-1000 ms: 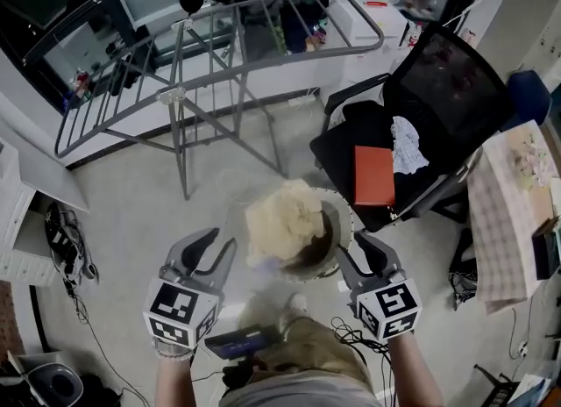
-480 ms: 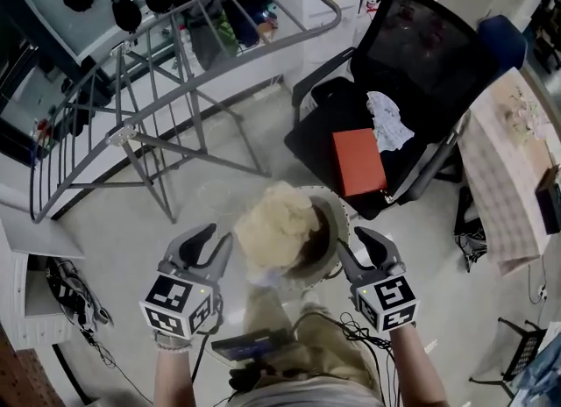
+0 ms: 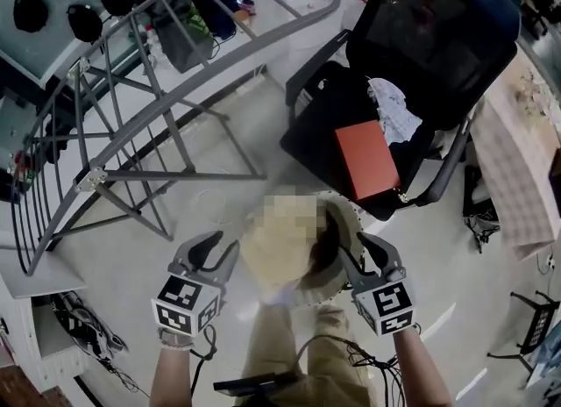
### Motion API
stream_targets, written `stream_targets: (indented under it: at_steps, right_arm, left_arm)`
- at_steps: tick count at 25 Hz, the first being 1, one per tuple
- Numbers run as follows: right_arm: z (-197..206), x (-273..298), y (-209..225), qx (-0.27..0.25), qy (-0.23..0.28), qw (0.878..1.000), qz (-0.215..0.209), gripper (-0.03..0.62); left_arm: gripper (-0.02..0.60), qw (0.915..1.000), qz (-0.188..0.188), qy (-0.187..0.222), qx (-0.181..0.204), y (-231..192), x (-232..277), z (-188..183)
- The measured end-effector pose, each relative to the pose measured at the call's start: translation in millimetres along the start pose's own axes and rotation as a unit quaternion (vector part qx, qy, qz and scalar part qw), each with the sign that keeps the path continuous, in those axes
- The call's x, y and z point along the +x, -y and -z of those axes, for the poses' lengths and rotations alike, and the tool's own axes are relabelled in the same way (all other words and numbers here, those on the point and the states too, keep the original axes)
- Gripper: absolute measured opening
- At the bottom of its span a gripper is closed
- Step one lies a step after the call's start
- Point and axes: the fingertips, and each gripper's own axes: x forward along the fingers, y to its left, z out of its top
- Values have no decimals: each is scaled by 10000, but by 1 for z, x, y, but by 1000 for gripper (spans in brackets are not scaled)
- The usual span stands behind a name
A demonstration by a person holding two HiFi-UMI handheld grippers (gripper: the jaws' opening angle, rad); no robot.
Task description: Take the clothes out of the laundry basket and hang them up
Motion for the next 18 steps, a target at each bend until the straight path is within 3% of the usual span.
stream_targets:
  at_steps: [11, 18]
  right_arm:
    - [67, 94, 1, 94, -648, 9978, 46, 147]
    - [98, 132, 0, 188, -801, 9964, 209, 147]
  left_arm:
    - [138, 9976, 480, -504, -13, -70, 100, 68]
    - [160, 9898, 832, -1148, 156, -105, 164, 135]
